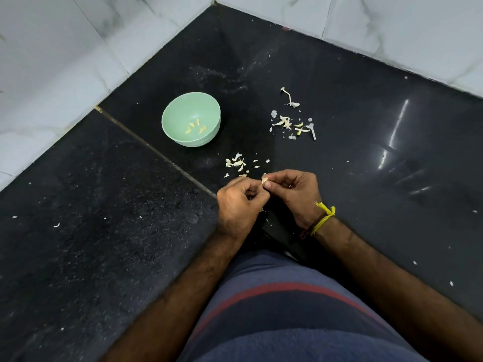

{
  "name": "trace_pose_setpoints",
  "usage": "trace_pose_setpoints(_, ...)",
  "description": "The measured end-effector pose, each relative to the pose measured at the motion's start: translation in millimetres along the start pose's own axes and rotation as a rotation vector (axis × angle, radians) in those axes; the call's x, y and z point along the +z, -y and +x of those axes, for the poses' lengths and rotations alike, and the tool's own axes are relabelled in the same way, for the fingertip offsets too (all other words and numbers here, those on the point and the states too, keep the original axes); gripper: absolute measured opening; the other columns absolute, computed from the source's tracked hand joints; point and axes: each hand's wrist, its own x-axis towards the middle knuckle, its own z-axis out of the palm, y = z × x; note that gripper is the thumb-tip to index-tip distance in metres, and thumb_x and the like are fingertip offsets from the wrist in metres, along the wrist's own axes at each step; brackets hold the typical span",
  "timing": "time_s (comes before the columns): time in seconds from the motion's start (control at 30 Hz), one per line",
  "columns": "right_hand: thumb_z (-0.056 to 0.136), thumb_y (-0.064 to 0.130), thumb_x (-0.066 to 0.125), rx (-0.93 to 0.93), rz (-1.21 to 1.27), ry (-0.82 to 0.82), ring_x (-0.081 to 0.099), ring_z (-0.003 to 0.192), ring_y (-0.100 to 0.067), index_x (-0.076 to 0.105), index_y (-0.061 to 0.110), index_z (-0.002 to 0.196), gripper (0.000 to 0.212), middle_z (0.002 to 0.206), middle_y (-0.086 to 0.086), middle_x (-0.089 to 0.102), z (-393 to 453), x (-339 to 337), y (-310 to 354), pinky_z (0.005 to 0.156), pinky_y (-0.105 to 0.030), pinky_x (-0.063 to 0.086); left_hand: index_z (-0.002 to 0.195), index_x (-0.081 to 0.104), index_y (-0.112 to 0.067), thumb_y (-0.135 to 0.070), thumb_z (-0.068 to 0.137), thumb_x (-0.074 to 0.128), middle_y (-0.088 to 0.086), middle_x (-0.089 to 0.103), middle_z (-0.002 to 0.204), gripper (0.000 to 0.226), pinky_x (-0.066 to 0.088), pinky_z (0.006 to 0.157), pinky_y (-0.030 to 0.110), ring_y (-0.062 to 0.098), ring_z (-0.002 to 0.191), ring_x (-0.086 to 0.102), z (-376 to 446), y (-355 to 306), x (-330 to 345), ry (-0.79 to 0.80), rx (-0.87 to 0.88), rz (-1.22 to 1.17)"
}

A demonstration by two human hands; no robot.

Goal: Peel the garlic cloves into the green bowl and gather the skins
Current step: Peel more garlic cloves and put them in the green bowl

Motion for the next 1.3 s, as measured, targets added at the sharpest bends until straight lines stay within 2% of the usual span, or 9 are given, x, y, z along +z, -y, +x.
trace_pose_setpoints(0.23,0.08,-0.005,0.075,0.01,-0.02,0.036,0.073,0.087,-0.021,0.074,-0.002,0.095,0.015,0.09,-0.012,0.076,0.4,-4.9,-1.6,0.078,-0.027,0.057,0.077,0.078,-0.007,0.004,0.075,0.078,-0.014,0.068,0.075,0.012,0.057,0.064,0.017,0.005,0.064,0.068,-0.5,0.1,-1.4,0.036,-0.121,-0.088)
trace_pose_setpoints(0.4,0.083,-0.007,0.072,0.022,-0.008,0.063,0.073,0.084,-0.019,0.073,0.0,0.095,0.014,0.087,-0.01,0.076,1.8,-4.2,-2.5,0.075,-0.024,0.056,0.077,0.078,-0.011,0.003,0.074,0.08,-0.007,0.072,0.074,0.014,0.057,0.064,0.018,0.003,0.063,0.068,1.6,-1.0,-1.4,0.036,-0.248,-0.145)
trace_pose_setpoints(0.6,0.084,-0.006,0.07,0.047,0.075,0.073,0.073,0.085,-0.025,0.074,0.003,0.095,0.015,0.089,-0.014,0.076,4.7,-4.2,-2.8,0.078,-0.033,0.06,0.086,0.077,-0.009,-0.003,0.084,0.077,-0.009,0.074,0.077,0.006,0.056,0.065,0.015,-0.001,0.066,0.07,-0.1,-5.5,-3.3,0.077,-0.334,-0.229)
trace_pose_setpoints(0.77,0.084,-0.006,0.068,0.068,0.134,0.106,0.071,0.086,-0.026,0.072,0.0,0.097,0.015,0.091,-0.015,0.074,5.5,-6.6,-0.8,0.075,-0.032,0.06,0.089,0.077,-0.005,-0.009,0.084,0.081,0.001,0.076,0.078,0.008,0.058,0.068,0.019,0.011,0.071,0.074,2.5,-6.5,-9.1,0.119,-0.345,-0.334)
trace_pose_setpoints(0.87,0.085,-0.005,0.067,0.092,0.161,0.141,0.07,0.081,-0.023,0.071,-0.001,0.098,0.014,0.088,-0.014,0.073,6.6,-8.4,0.9,0.072,-0.03,0.059,0.091,0.076,-0.002,-0.008,0.087,0.077,0.008,0.077,0.08,0.007,0.06,0.071,0.029,0.025,0.075,0.075,3.7,-3.3,-9.9,0.14,-0.336,-0.381)
trace_pose_setpoints(1.03,0.086,-0.003,0.066,0.105,0.152,0.185,0.069,0.084,-0.024,0.069,-0.003,0.102,0.016,0.093,-0.019,0.071,6.9,-10.6,-0.2,0.073,-0.03,0.059,0.092,0.074,0.0,-0.005,0.091,0.073,0.009,0.075,0.079,0.005,0.059,0.072,0.029,0.019,0.072,0.07,0.8,0.4,-6.2,0.119,-0.341,-0.433)
trace_pose_setpoints(1.13,0.08,0.005,0.073,0.102,0.156,0.189,0.068,0.086,-0.026,0.067,-0.006,0.105,0.028,0.095,-0.02,0.07,5.3,-6.4,0.3,0.075,-0.031,0.059,0.092,0.073,-0.001,-0.006,0.091,0.073,0.001,0.072,0.073,0.005,0.057,0.07,0.03,0.014,0.068,0.066,-0.3,4.1,-2.4,0.077,-0.351,-0.436)
trace_pose_setpoints(1.23,0.072,0.006,0.078,0.066,0.153,0.167,0.066,0.085,-0.027,0.067,-0.007,0.102,0.035,0.091,-0.019,0.069,5.4,-2.7,0.6,0.076,-0.033,0.06,0.091,0.073,-0.003,-0.005,0.09,0.072,0.005,0.071,0.074,0.002,0.057,0.071,0.034,0.019,0.069,0.065,-0.4,4.7,-1.1,0.066,-0.367,-0.48)
trace_pose_setpoints(1.3,0.074,0.005,0.079,0.043,0.138,0.148,0.067,0.085,-0.028,0.068,-0.007,0.101,0.032,0.091,-0.019,0.07,5.7,-2.2,-0.5,0.079,-0.035,0.06,0.091,0.073,-0.002,-0.002,0.091,0.071,0.006,0.07,0.072,0.001,0.055,0.069,0.029,0.018,0.068,0.063,-0.5,3.3,-0.9,0.056,-0.381,-0.494)
